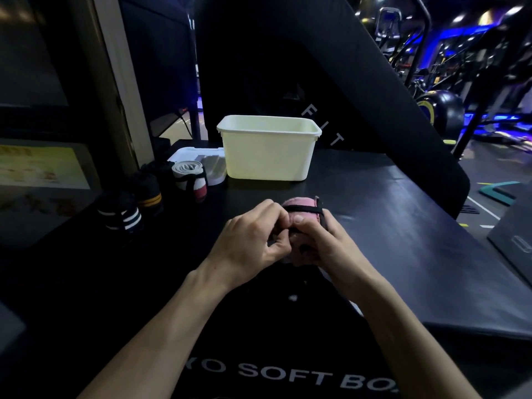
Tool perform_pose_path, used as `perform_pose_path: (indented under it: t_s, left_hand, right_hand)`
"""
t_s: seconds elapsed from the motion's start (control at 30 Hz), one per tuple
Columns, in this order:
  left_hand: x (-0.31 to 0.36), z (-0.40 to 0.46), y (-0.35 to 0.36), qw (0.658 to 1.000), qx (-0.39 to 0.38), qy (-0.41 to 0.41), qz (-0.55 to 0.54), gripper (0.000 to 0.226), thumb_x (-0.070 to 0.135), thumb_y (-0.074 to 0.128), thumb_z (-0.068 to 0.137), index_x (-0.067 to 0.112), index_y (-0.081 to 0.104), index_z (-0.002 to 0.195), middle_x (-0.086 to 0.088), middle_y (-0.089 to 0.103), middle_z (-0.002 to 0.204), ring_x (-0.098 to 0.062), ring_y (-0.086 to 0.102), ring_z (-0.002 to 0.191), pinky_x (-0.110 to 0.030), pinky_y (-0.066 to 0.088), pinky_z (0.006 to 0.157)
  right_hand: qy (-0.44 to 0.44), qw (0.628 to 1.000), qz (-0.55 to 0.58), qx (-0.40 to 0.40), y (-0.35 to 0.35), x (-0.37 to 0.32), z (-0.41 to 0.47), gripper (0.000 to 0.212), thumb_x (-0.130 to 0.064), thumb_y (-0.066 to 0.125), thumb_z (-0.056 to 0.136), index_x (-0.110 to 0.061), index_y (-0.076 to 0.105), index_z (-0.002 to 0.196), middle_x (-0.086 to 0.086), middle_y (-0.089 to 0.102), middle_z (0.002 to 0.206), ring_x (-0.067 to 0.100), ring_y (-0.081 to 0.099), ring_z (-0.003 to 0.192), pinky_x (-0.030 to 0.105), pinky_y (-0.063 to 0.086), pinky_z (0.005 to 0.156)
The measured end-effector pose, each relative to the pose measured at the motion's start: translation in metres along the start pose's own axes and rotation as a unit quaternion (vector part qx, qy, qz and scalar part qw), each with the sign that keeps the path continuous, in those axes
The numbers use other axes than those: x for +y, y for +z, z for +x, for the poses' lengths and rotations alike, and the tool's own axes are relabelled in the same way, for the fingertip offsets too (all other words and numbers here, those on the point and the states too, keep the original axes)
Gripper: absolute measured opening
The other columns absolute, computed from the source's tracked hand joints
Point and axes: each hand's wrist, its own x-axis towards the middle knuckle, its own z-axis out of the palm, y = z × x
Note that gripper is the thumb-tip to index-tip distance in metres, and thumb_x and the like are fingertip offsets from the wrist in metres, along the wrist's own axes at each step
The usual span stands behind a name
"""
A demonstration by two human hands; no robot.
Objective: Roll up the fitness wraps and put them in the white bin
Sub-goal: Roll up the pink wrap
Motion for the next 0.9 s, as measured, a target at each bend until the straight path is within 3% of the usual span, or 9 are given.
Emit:
perform_pose_path:
  t_s: [0.13,0.23,0.3,0.37,0.53,0.7,0.8,0.9]
  left_hand:
    - [-0.006,0.007,-0.015,0.995,-0.014,-0.034,-0.095,0.01,0.025,0.073,0.092,0.02,0.066,0.094,0.01,0.064,0.091,-0.011,0.066,0.079,-0.038,0.055,0.067]
    - [-0.012,0.009,-0.027,0.983,-0.004,-0.079,-0.165,0.025,0.026,0.081,0.088,0.018,0.068,0.107,0.009,0.067,0.1,-0.012,0.07,0.089,-0.031,0.058,0.071]
    - [-0.014,0.005,-0.029,0.974,0.016,-0.095,-0.205,0.029,0.027,0.079,0.088,0.021,0.068,0.113,0.008,0.068,0.104,-0.014,0.071,0.093,-0.026,0.058,0.074]
    - [-0.016,0.003,-0.03,0.976,0.048,-0.091,-0.19,0.024,0.023,0.077,0.09,0.021,0.069,0.112,0.007,0.07,0.101,-0.012,0.071,0.09,-0.022,0.056,0.072]
    - [-0.017,0.005,-0.039,0.989,0.094,-0.039,-0.106,0.011,0.019,0.077,0.091,0.016,0.073,0.101,0.007,0.069,0.091,-0.011,0.067,0.076,-0.021,0.052,0.068]
    - [-0.022,0.003,-0.041,0.997,0.056,0.035,0.04,0.01,0.026,0.066,0.098,0.017,0.068,0.095,0.008,0.062,0.093,-0.016,0.062,0.082,-0.04,0.053,0.071]
    - [-0.023,0.002,-0.041,0.998,0.005,0.03,0.053,0.012,0.028,0.056,0.095,0.017,0.061,0.094,0.008,0.056,0.092,-0.016,0.056,0.085,-0.045,0.053,0.069]
    - [-0.024,0.001,-0.042,0.999,-0.028,0.03,0.026,0.008,0.025,0.057,0.094,0.017,0.059,0.094,0.01,0.053,0.092,-0.012,0.053,0.085,-0.044,0.051,0.072]
  right_hand:
    - [-0.005,0.998,0.049,0.026,0.0,0.0,0.002,0.034,-0.025,0.064,0.096,-0.018,0.062,0.129,0.017,0.072,0.117,0.022,0.071,0.095,0.039,0.058,0.074]
    - [0.004,0.991,0.129,-0.024,0.002,-0.009,0.003,0.047,-0.023,0.063,0.086,-0.005,0.063,0.129,0.019,0.072,0.104,0.028,0.067,0.088,0.042,0.056,0.076]
    - [0.025,0.986,0.154,-0.054,0.006,-0.014,0.002,0.059,-0.029,0.059,0.078,0.001,0.062,0.129,0.02,0.07,0.099,0.035,0.061,0.092,0.037,0.059,0.07]
    - [0.026,0.988,0.14,-0.064,0.008,-0.014,0.003,0.058,-0.029,0.056,0.079,-0.001,0.061,0.13,0.02,0.069,0.096,0.038,0.057,0.095,0.035,0.061,0.066]
    - [-0.004,0.995,0.073,-0.075,0.017,-0.007,0.009,0.033,-0.017,0.056,0.094,-0.015,0.065,0.126,0.017,0.07,0.095,0.031,0.063,0.076,0.037,0.06,0.068]
    - [-0.032,0.998,0.017,-0.055,0.021,-0.007,0.007,0.026,-0.011,0.06,0.098,-0.016,0.066,0.122,0.007,0.073,0.098,0.018,0.069,0.085,0.034,0.059,0.065]
    - [-0.041,0.999,-0.002,-0.029,0.023,-0.004,0.006,0.021,-0.021,0.065,0.098,-0.017,0.065,0.119,0.001,0.073,0.093,0.019,0.068,0.085,0.04,0.058,0.07]
    - [-0.036,0.999,0.023,-0.017,0.027,-0.004,0.005,0.02,-0.021,0.057,0.1,-0.014,0.064,0.118,0.003,0.072,0.089,0.02,0.067,0.08,0.036,0.057,0.065]
